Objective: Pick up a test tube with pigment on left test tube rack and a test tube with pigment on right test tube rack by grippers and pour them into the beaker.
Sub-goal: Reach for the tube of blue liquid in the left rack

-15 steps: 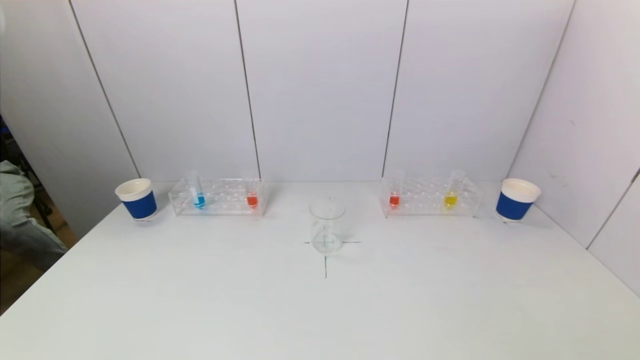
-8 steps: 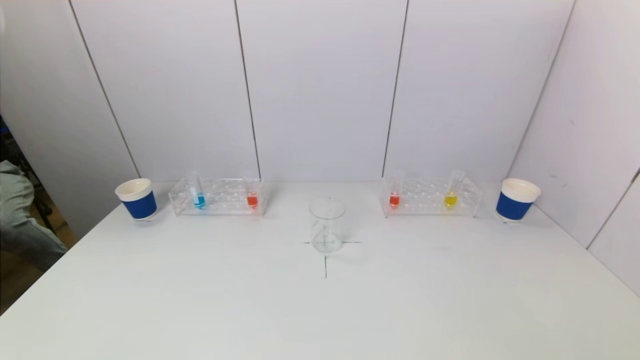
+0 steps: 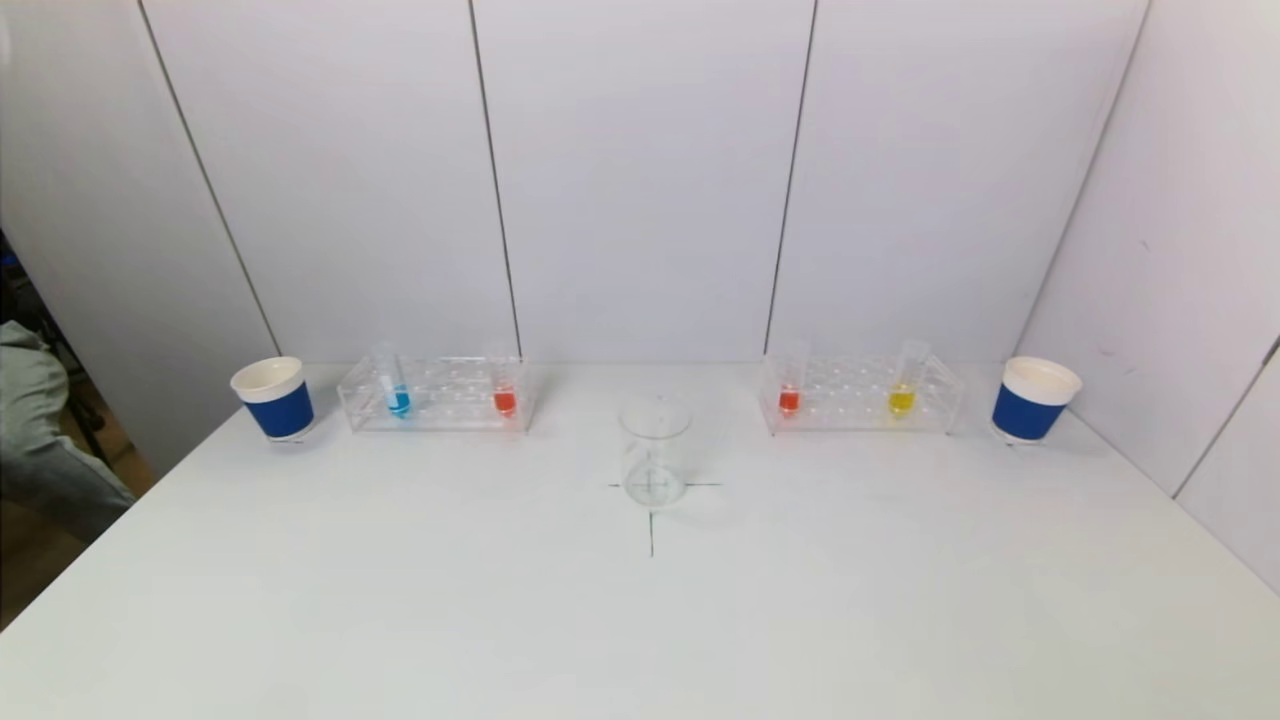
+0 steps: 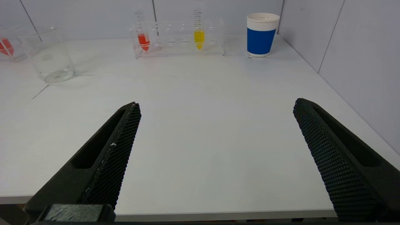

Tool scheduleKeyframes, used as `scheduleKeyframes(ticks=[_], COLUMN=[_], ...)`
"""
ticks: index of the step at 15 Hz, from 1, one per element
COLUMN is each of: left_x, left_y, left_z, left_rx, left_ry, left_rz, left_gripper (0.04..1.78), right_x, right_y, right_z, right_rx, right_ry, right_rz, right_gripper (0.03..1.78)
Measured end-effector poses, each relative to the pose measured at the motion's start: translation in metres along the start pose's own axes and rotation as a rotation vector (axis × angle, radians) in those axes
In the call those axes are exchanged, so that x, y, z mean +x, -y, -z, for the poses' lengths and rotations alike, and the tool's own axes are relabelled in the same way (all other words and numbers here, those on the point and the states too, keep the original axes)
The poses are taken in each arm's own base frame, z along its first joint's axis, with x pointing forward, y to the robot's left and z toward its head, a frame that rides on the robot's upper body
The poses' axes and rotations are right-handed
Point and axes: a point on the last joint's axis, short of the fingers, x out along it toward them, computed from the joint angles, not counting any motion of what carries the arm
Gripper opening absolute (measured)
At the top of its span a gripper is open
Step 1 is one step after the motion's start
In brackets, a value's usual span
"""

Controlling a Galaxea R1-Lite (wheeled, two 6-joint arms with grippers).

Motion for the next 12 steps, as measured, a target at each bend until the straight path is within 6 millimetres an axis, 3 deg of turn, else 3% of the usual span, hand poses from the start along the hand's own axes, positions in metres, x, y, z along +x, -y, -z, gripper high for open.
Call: scheduleKeyframes(ticks=[2,6,9,12], left_x=[0.015,0.07,0.119,0.175], left_y=[0.0,0.001,0.001,0.0], left_z=[-0.025,-0.053,-0.059,-0.052], left_rx=[-0.003,-0.005,-0.007,-0.009], left_ry=[-0.022,-0.049,-0.075,-0.11], left_rz=[-0.003,-0.006,-0.008,-0.007], left_gripper=[1.76,1.76,1.76,1.76], right_x=[0.0,0.0,0.0,0.0], right_y=[0.0,0.0,0.0,0.0], right_z=[0.0,0.0,0.0,0.0], right_rx=[0.0,0.0,0.0,0.0], right_ry=[0.0,0.0,0.0,0.0], right_rz=[0.0,0.0,0.0,0.0], right_gripper=[1.77,1.77,1.77,1.77])
